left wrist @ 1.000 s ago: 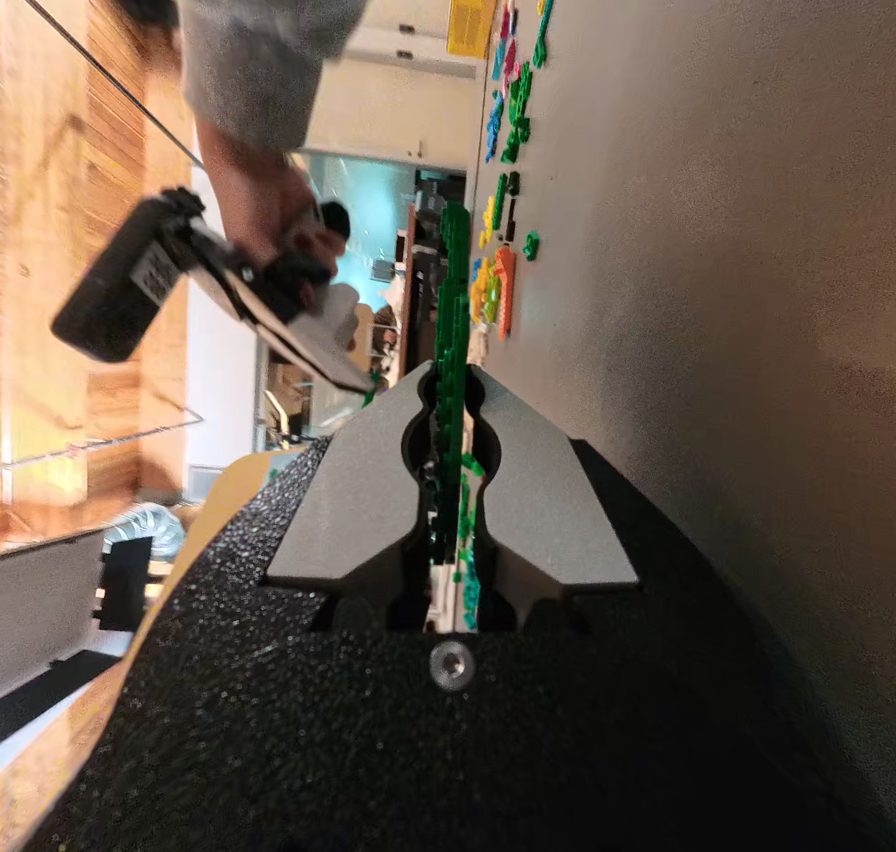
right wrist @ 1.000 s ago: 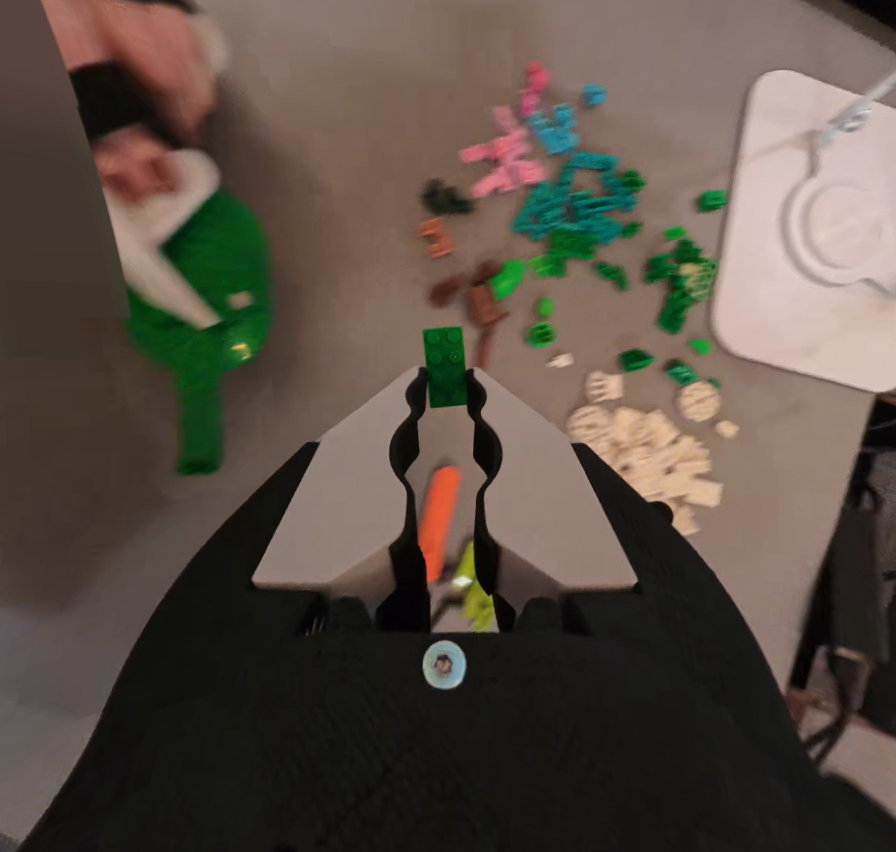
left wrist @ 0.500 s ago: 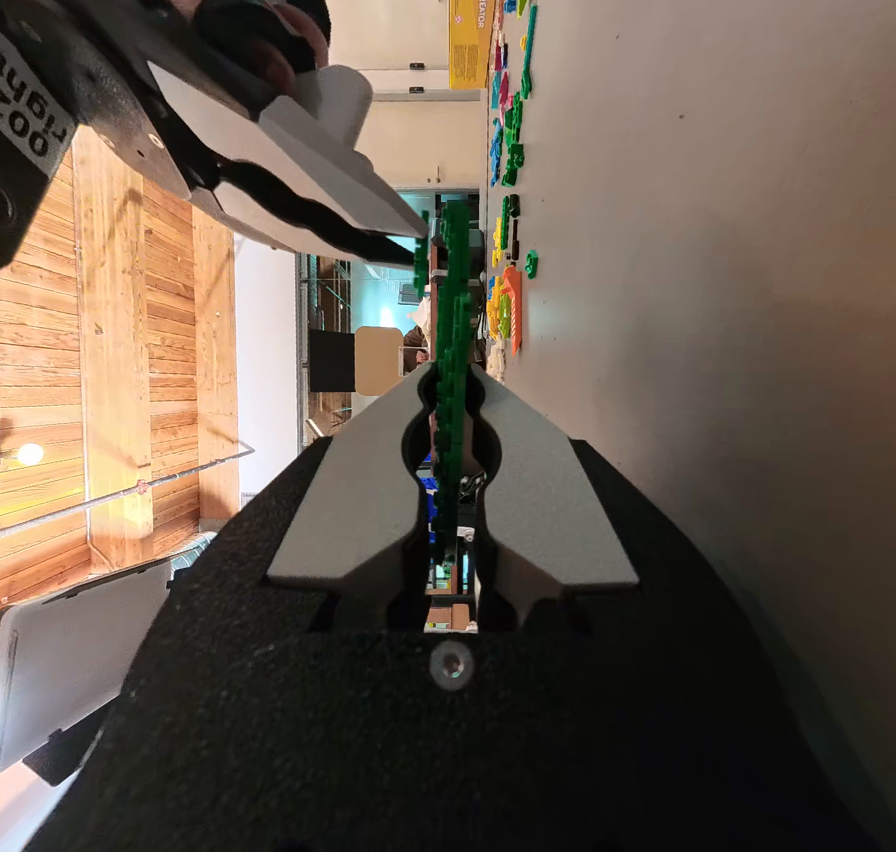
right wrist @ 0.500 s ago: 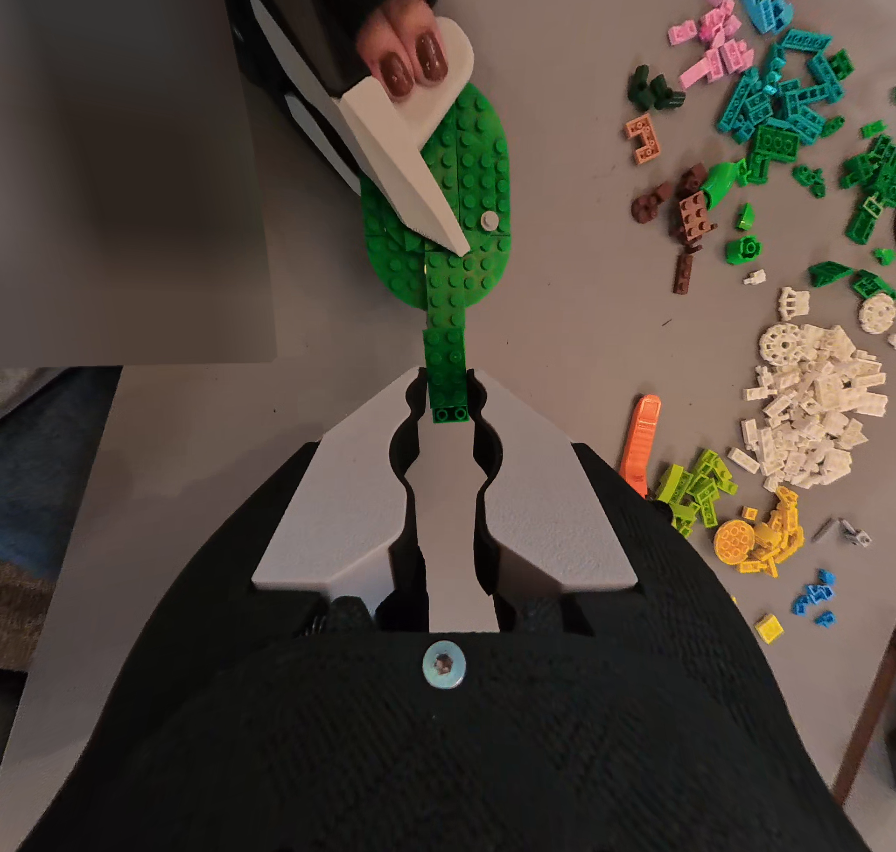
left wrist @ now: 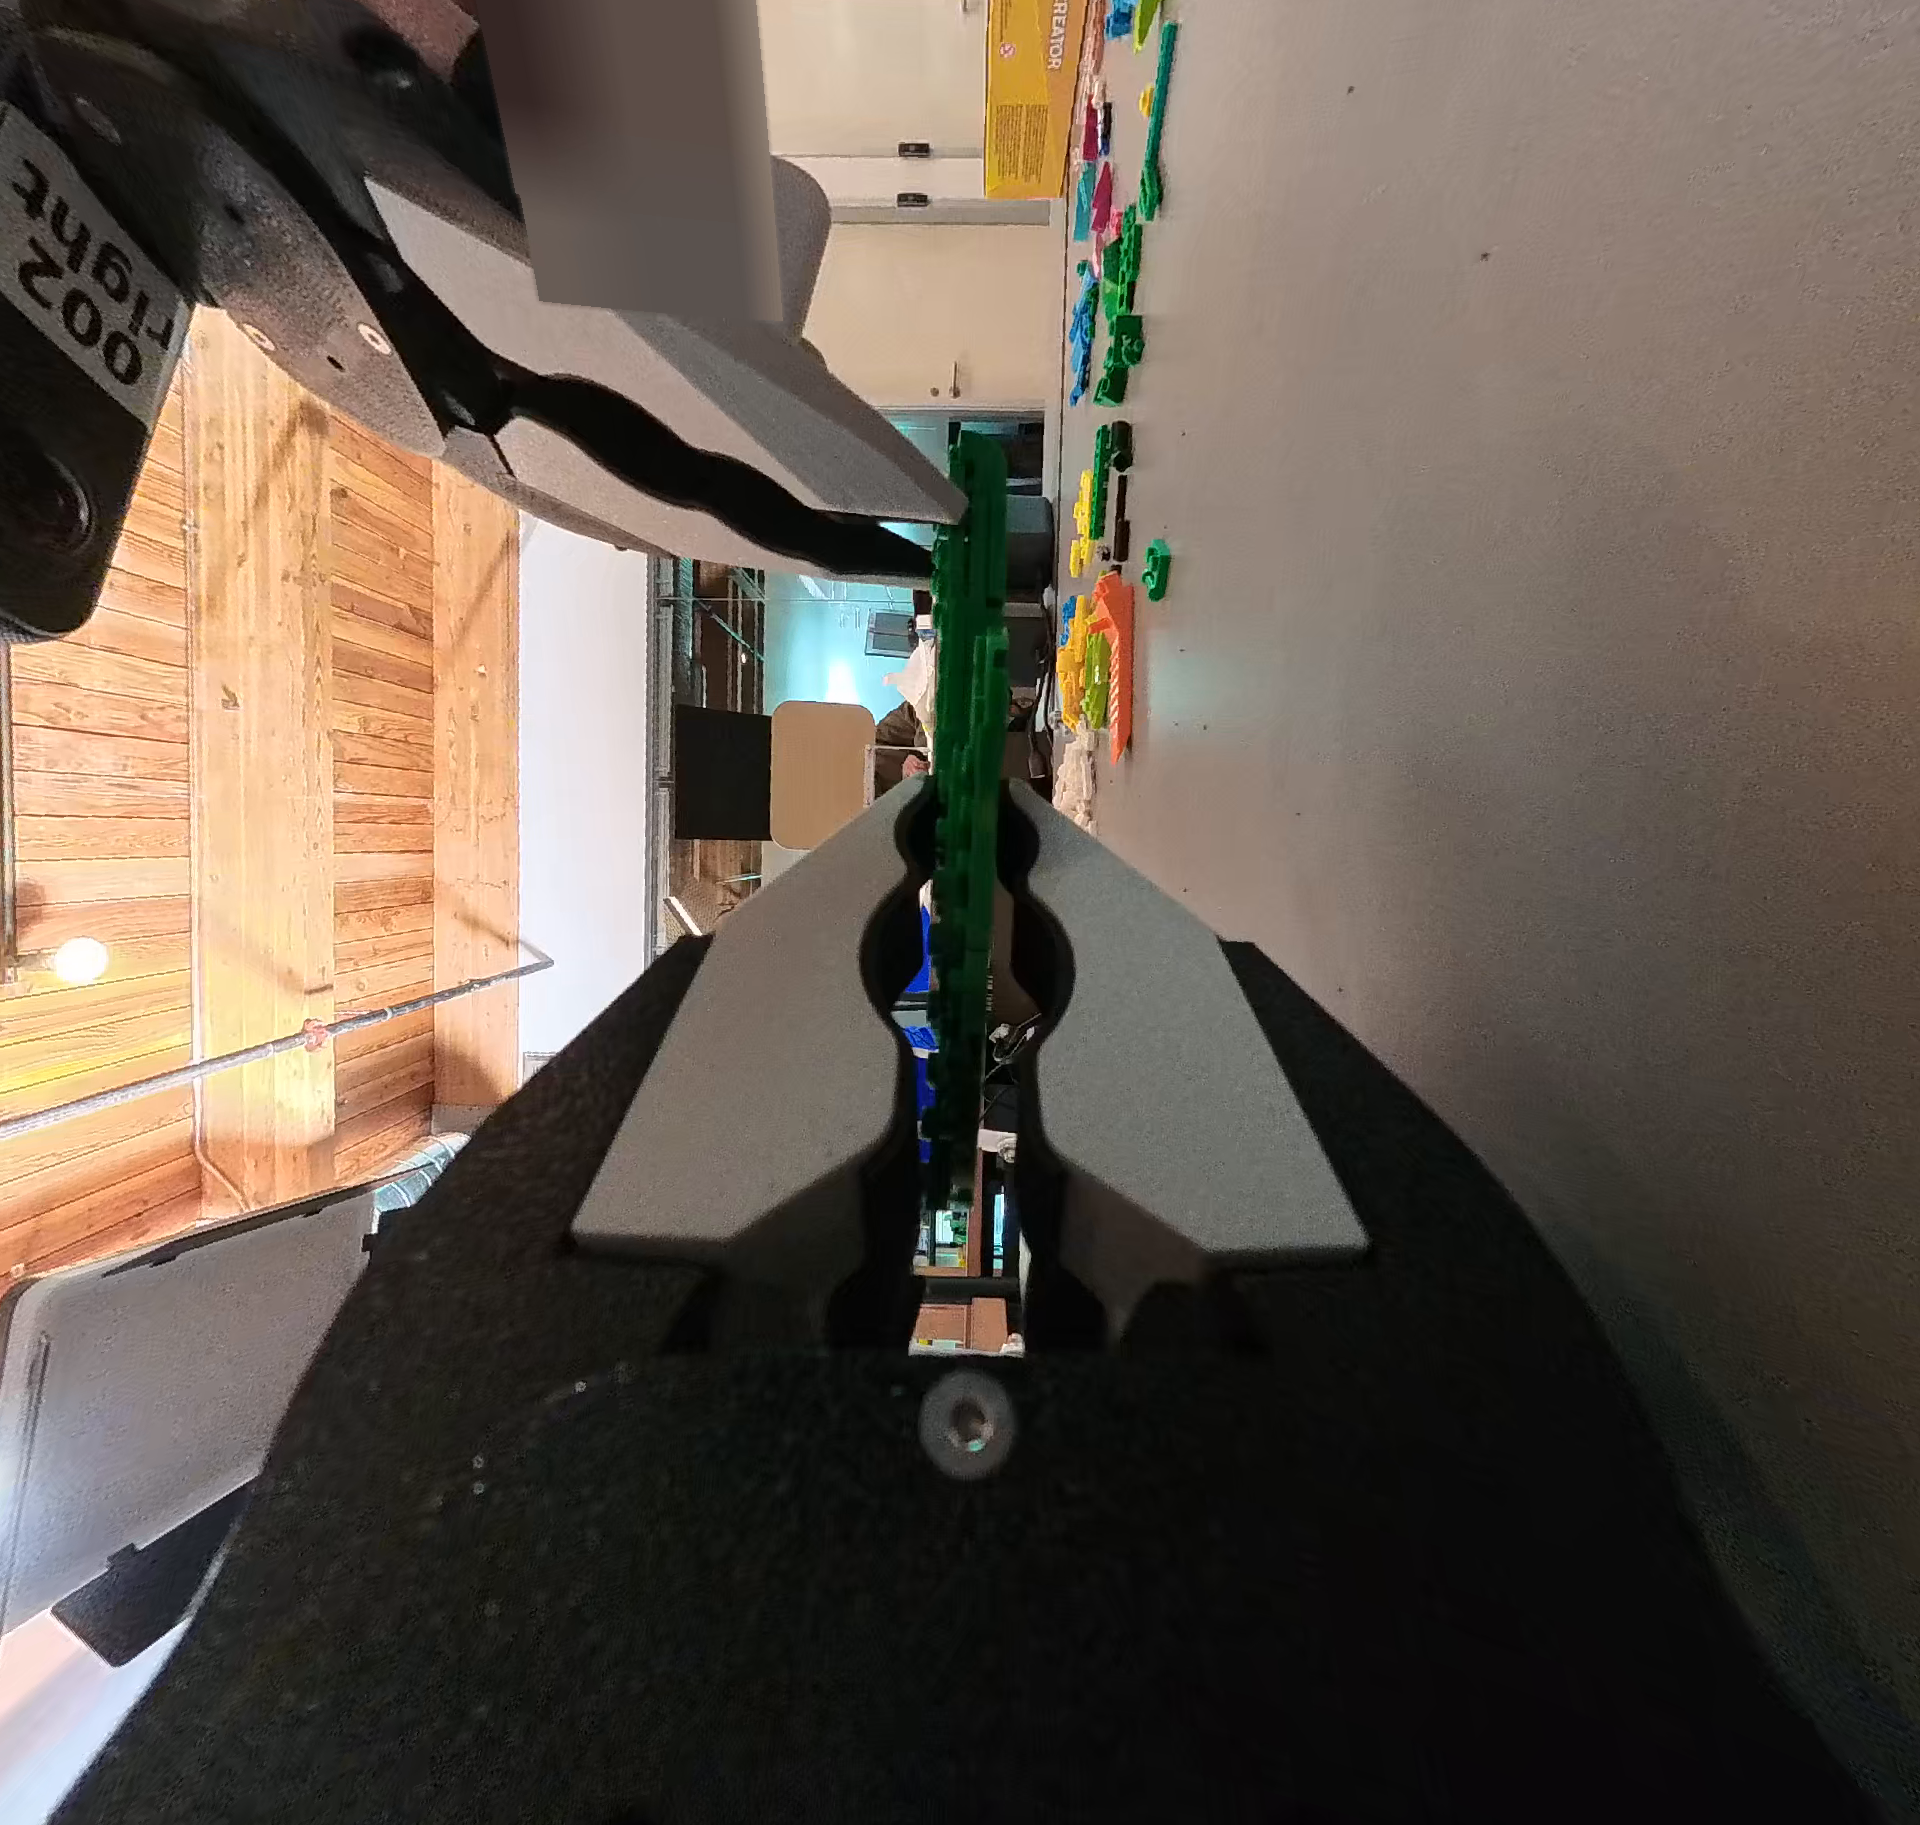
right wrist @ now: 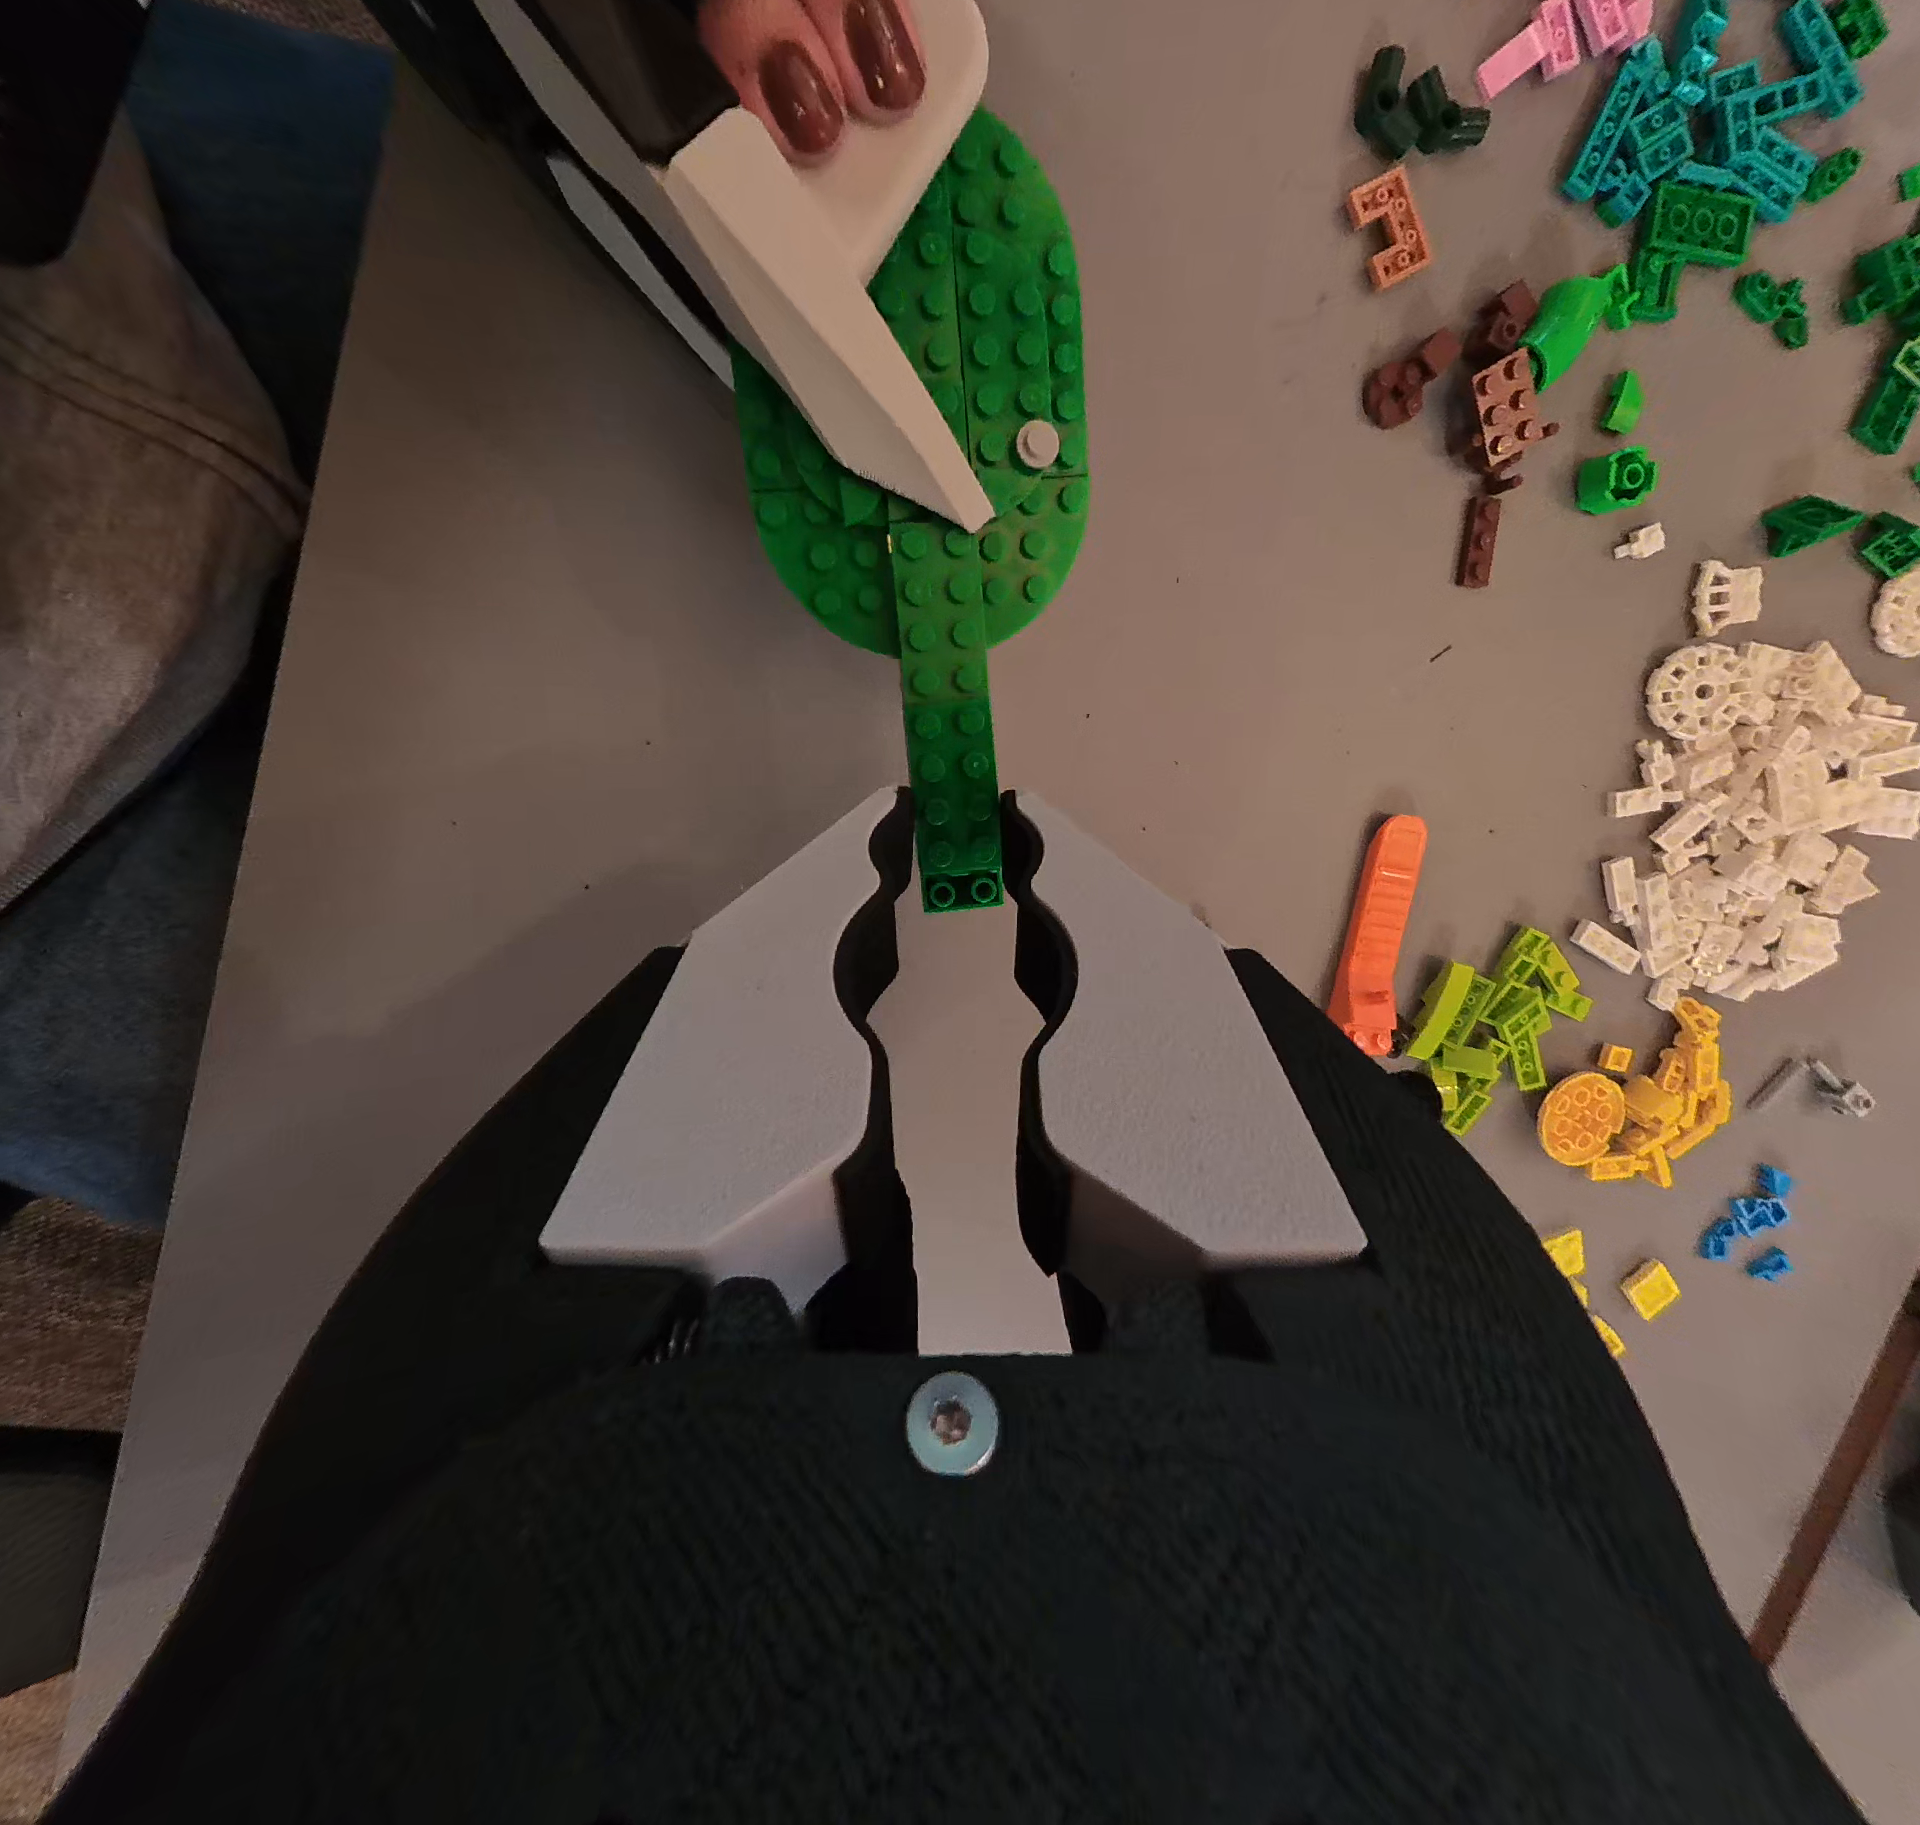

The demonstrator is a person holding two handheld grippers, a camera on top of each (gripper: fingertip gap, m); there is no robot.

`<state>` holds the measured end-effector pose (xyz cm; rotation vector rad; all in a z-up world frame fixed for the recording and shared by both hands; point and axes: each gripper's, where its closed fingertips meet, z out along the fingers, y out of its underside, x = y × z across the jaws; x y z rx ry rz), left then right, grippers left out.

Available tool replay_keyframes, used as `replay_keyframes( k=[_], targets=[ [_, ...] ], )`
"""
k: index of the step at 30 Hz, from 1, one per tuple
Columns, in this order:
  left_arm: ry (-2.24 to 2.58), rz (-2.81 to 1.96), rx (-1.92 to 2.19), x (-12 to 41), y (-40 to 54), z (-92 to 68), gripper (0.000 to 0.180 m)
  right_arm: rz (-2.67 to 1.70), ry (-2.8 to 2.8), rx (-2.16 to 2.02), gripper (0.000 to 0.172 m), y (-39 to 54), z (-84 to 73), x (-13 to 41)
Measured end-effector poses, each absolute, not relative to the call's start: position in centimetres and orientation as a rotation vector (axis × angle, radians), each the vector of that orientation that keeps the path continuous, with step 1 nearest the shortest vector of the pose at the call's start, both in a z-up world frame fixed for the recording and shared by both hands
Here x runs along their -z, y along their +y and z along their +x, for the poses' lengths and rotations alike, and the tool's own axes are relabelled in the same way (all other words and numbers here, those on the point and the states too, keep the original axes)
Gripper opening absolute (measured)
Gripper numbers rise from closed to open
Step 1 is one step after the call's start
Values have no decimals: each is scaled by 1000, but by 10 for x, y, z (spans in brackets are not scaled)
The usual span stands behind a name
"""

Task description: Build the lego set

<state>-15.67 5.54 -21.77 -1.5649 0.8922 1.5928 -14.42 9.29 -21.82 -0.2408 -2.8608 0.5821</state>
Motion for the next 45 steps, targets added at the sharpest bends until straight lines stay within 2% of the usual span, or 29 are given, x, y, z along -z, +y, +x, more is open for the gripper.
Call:
replay_keyframes(
  k=[2,4,7,12,14,17,20,26,45],
  targets=[
    [892,-1566,-1592,218,55,-157,7,-244,-2855,-581,15,93,-145,218],
    [894,-1564,-1588,218,56,-156,7,-249,-2848,-584,23,92,-145,217],
    [896,-1571,-1586,219,56,-157,7,-259,-2809,-599,40,94,-145,211],
    [841,-1625,-1512,221,55,-160,7,-93,-2416,-620,84,88,-154,195],
    [804,-1654,-1462,222,55,-161,7,16,-2242,-514,87,86,-155,203],
    [775,-1685,-1418,224,54,-163,7,208,-2011,-193,80,93,-162,219],
    [769,-1697,-1388,225,55,-162,7,296,-1890,-57,52,92,-167,226],
    [726,-1707,-1323,224,54,-161,7,329,-1794,49,15,93,-175,225],
    [691,-1765,-1239,230,53,-162,7,194,-1870,-6,12,93,-178,232]
  ],
)
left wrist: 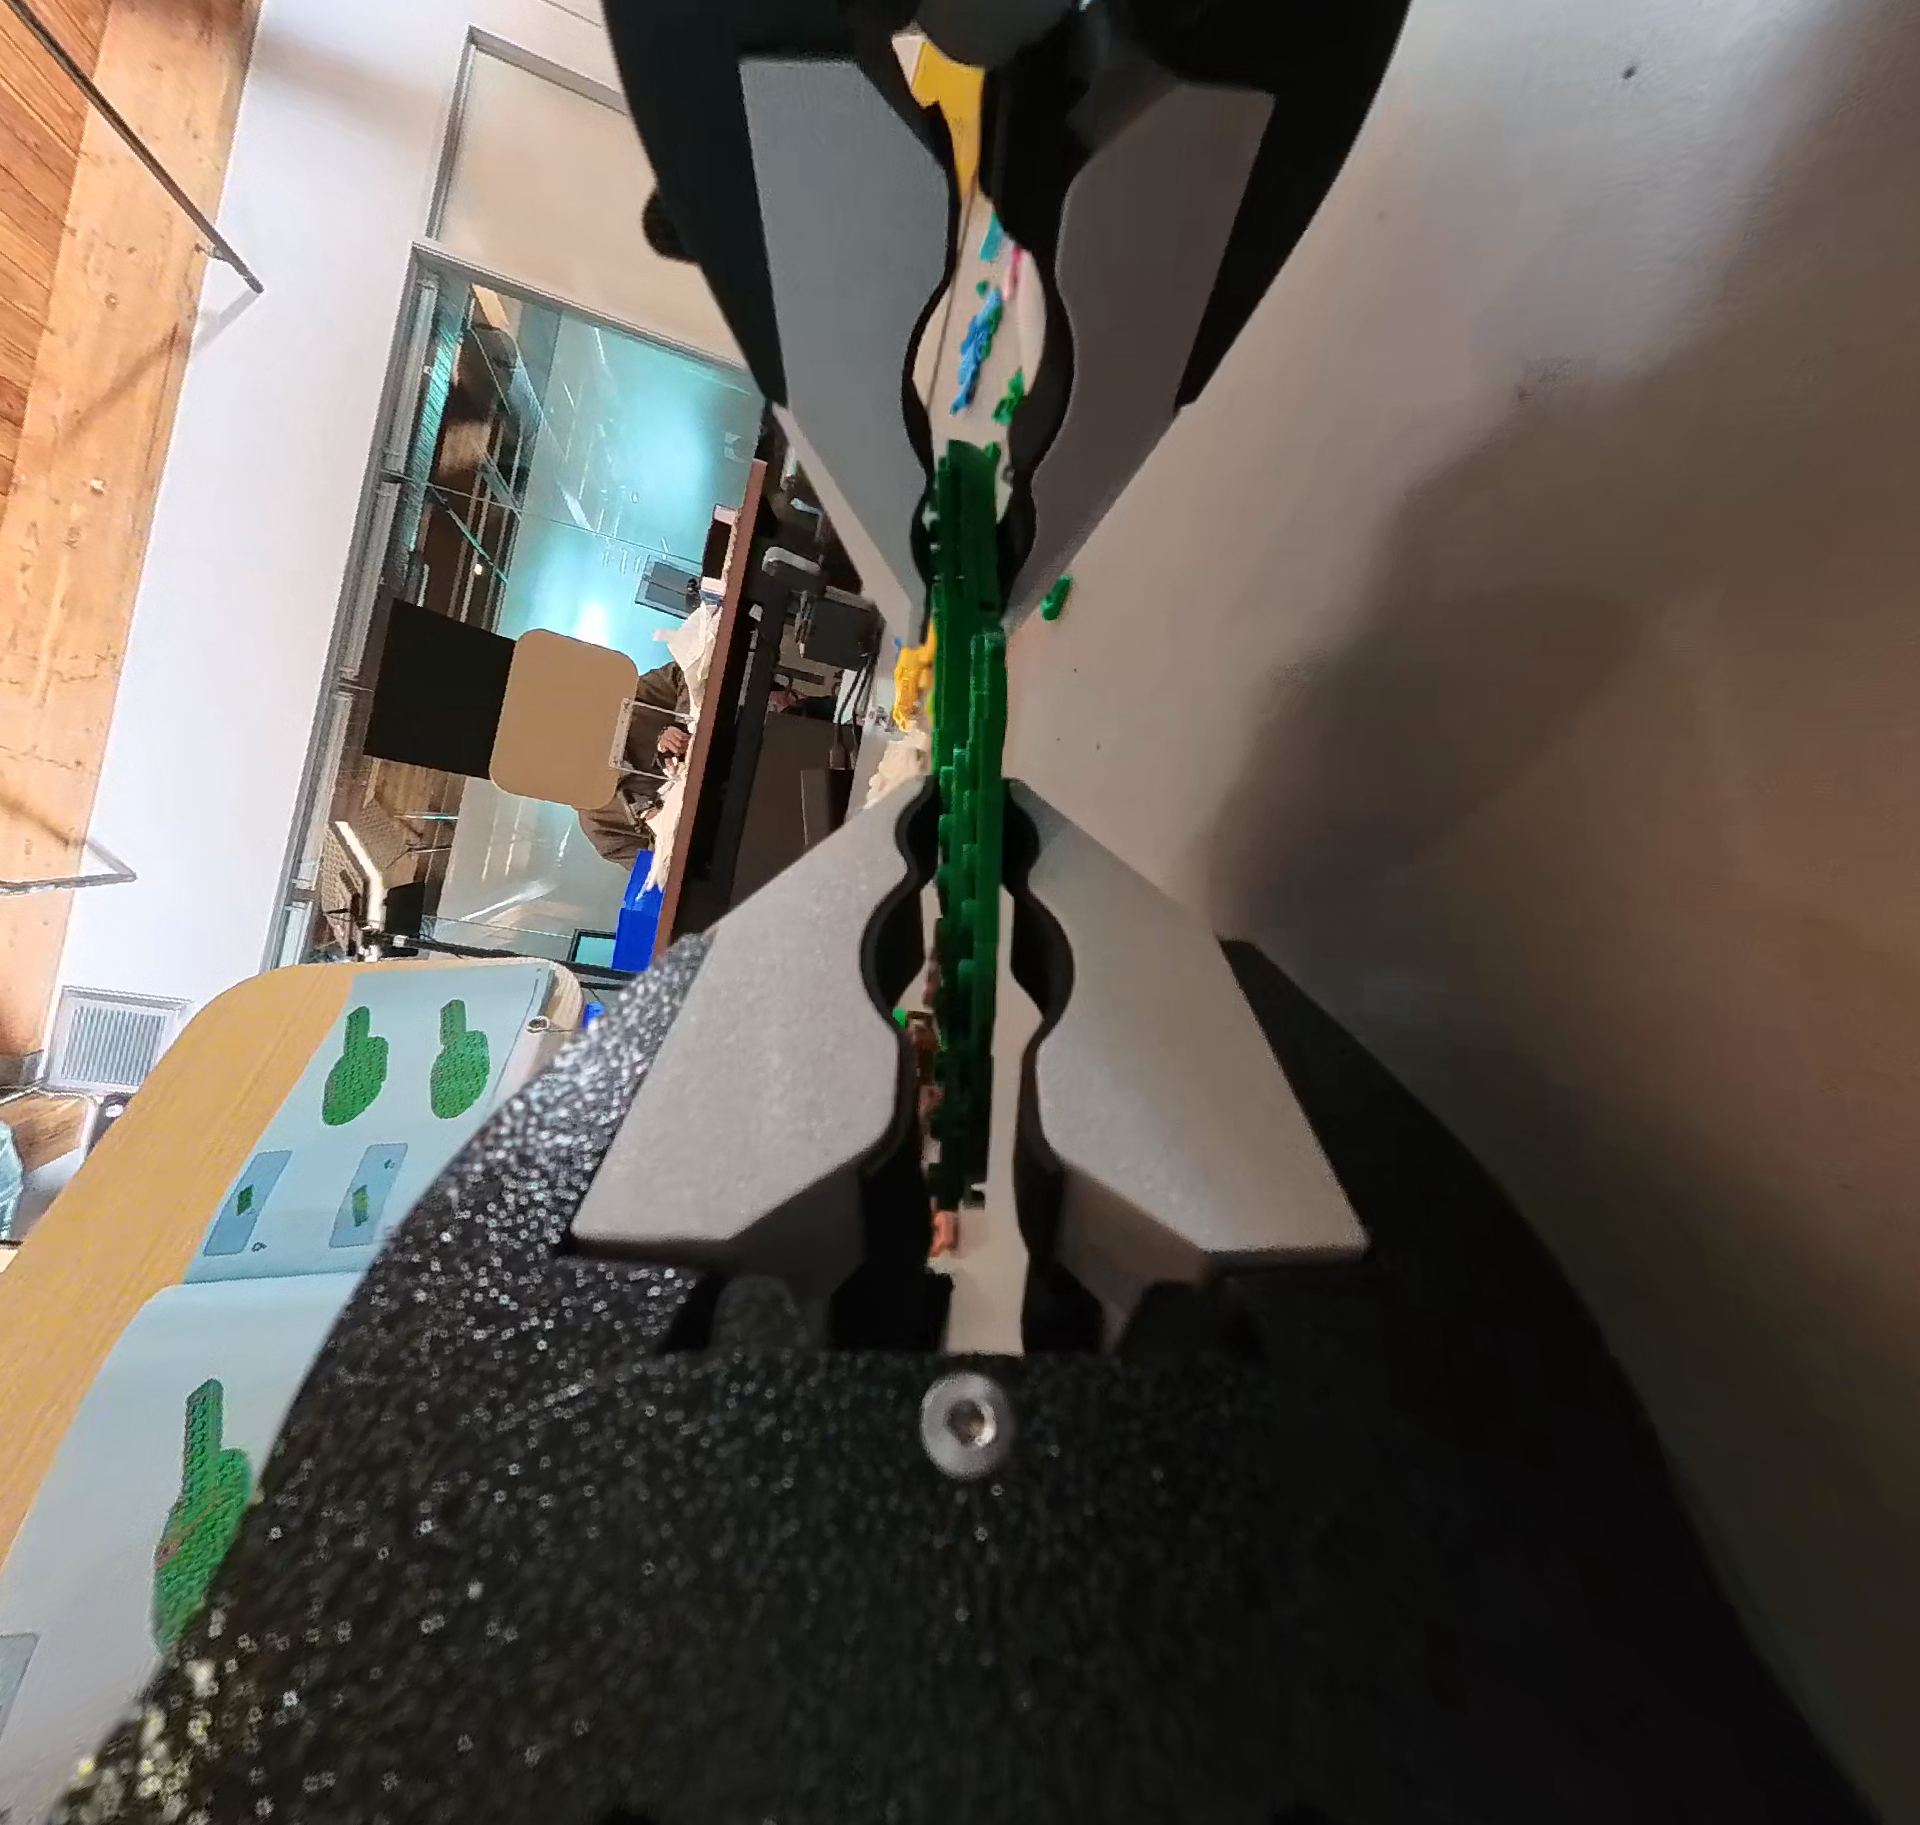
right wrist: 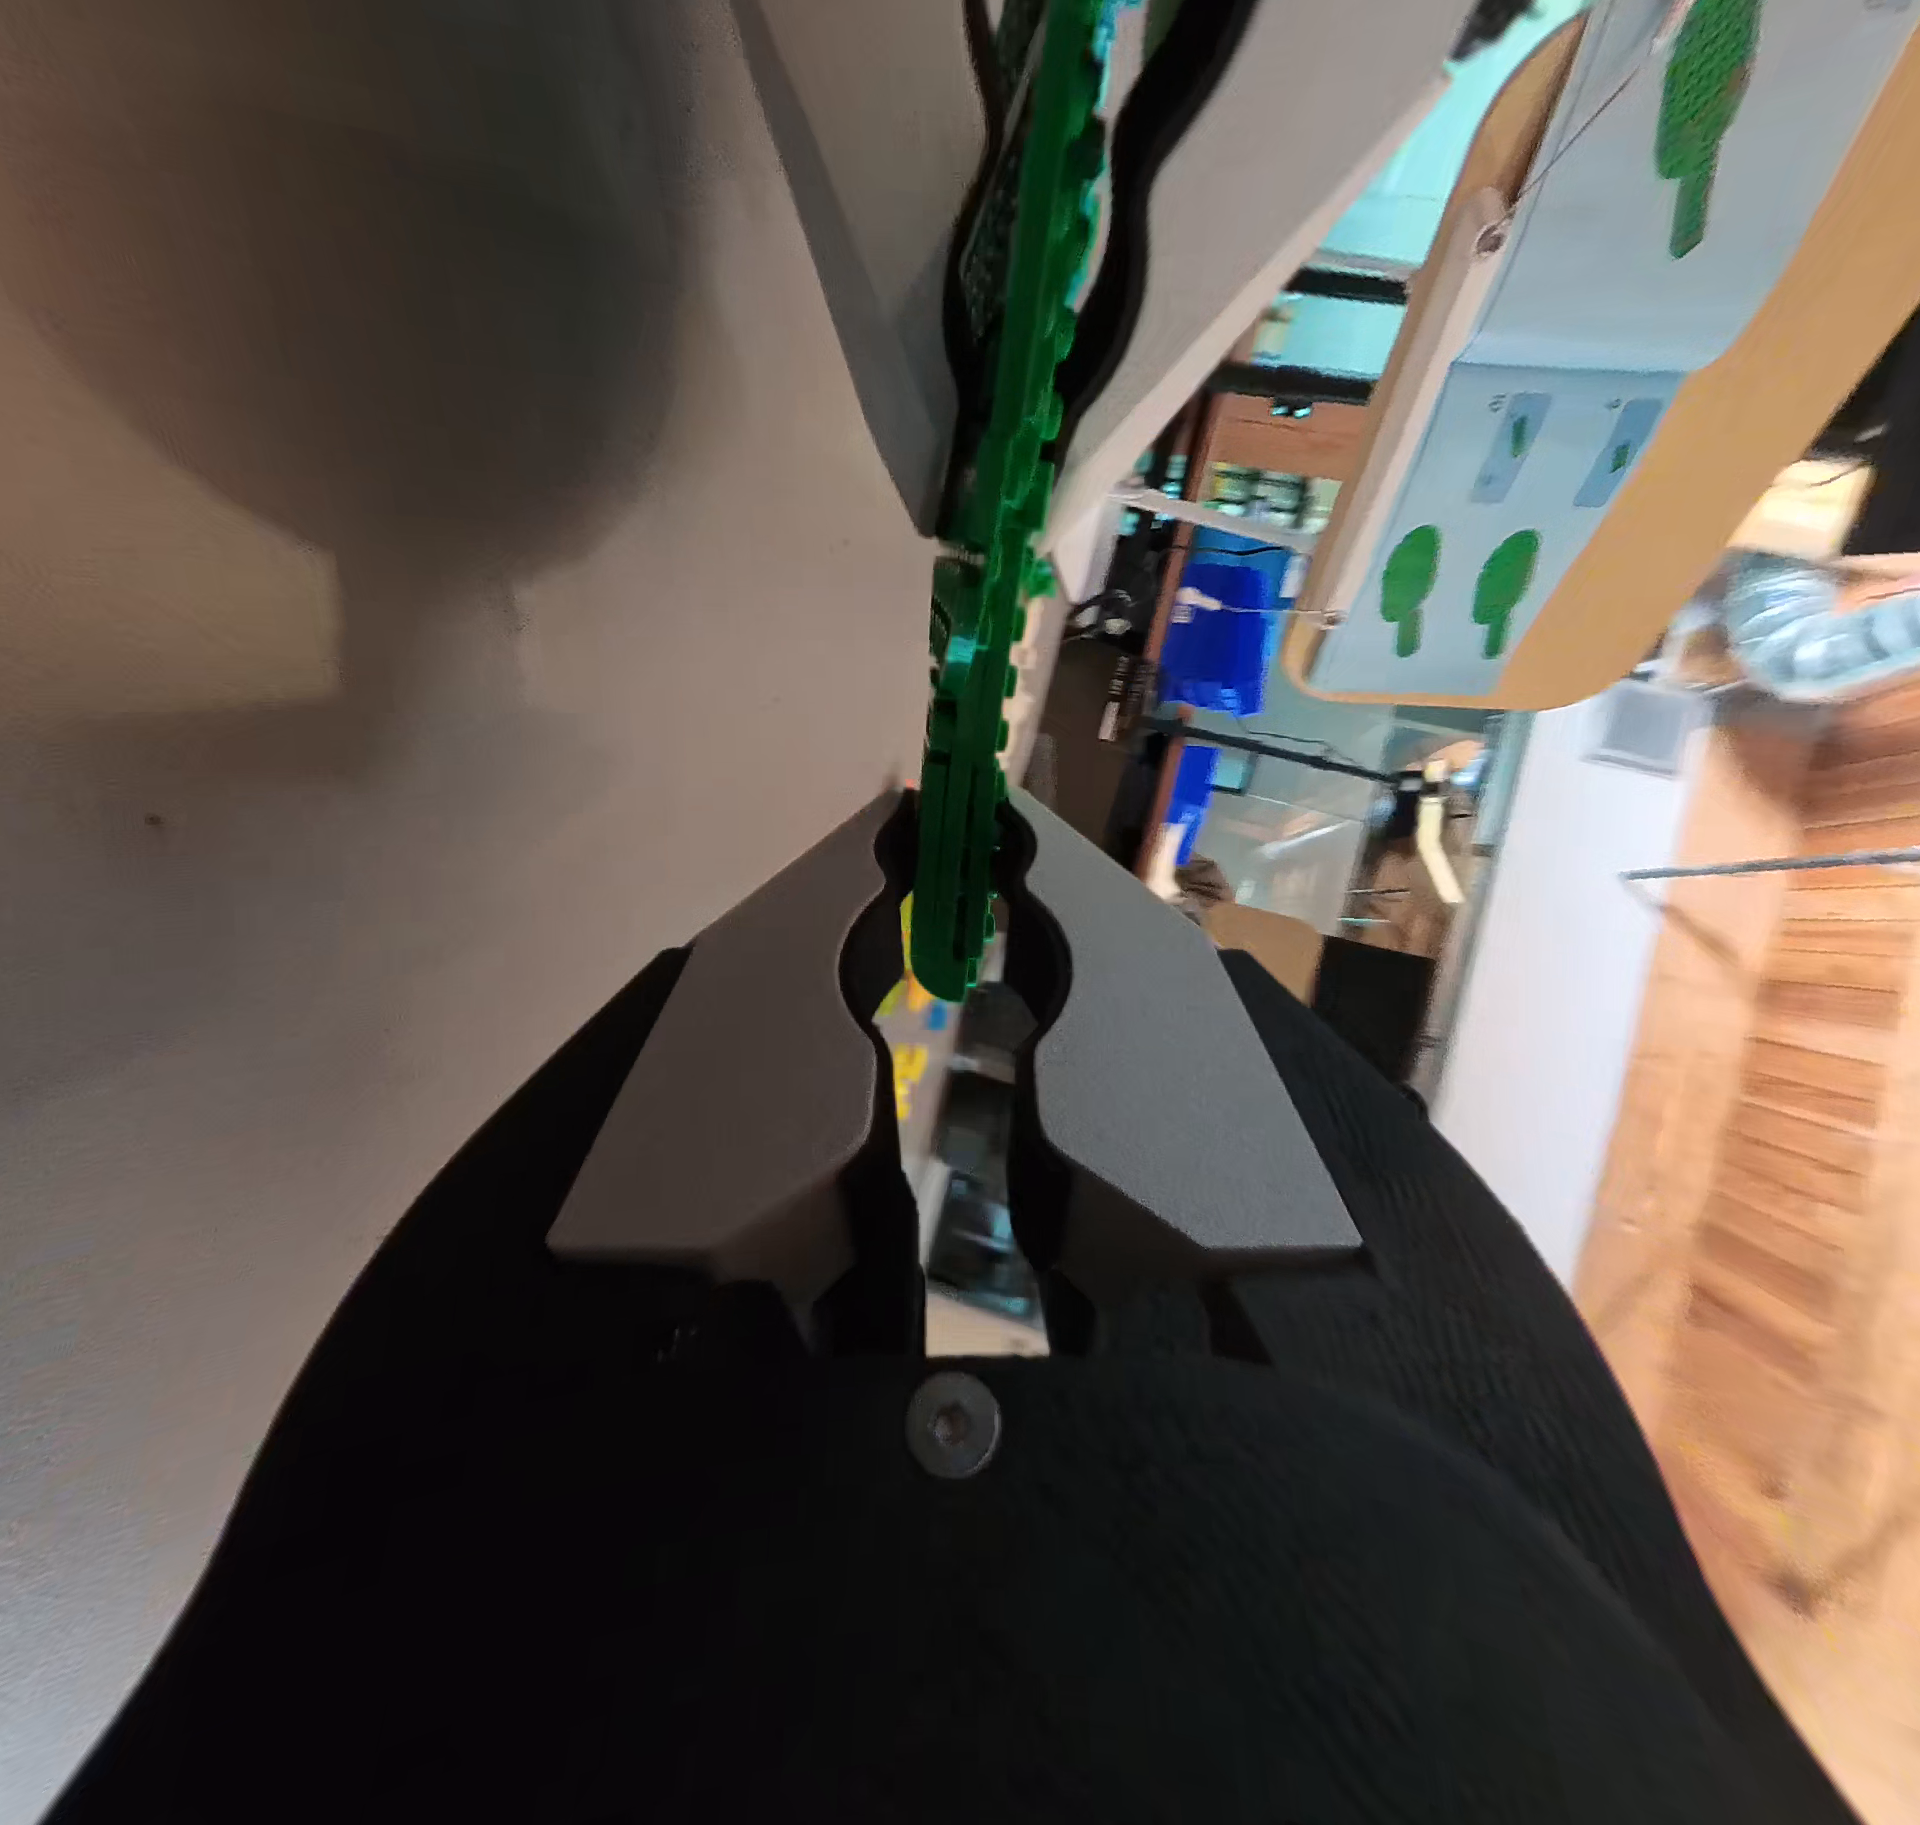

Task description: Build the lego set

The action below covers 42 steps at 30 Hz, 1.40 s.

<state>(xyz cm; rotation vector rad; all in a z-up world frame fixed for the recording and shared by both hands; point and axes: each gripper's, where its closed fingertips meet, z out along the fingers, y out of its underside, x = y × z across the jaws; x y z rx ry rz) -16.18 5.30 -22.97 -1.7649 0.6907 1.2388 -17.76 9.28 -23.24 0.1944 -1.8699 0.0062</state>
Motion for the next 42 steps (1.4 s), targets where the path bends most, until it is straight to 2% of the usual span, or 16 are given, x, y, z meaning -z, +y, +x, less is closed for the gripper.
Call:
replay_keyframes(
  k=[3,6,8,10,21,25,27,28,30,31,35,42],
  targets=[
    [672,-1773,-1203,230,53,-162,7,136,-1905,-109,12,91,-176,233],
    [670,-1791,-1202,232,53,-164,7,128,-1899,-100,25,93,-175,234],
    [664,-1793,-1191,232,53,-164,7,147,-1871,-67,23,96,-176,232],
    [651,-1791,-1180,231,53,-164,7,170,-1839,-47,13,96,-176,230],
    [660,-1788,-1197,231,52,-165,7,129,-1832,-36,11,97,-177,232],
    [654,-1820,-1148,236,53,-165,7,2,-1942,-245,14,94,-176,237],
    [627,-1847,-1107,239,53,-167,8,-137,-2028,-384,55,95,-174,239],
    [623,-1854,-1089,240,53,-167,8,-186,-2057,-406,67,97,-174,239],
    [621,-1874,-1061,243,53,-166,7,-193,-2067,-363,78,104,-176,239],
    [625,-1880,-1052,244,53,-166,8,-165,-2067,-304,79,107,-176,240],
    [619,-1883,-1017,245,54,-164,8,51,-2003,15,64,116,-181,247],
    [599,-1865,-993,241,54,-163,7,148,-1918,114,13,115,-184,243]
  ],
)
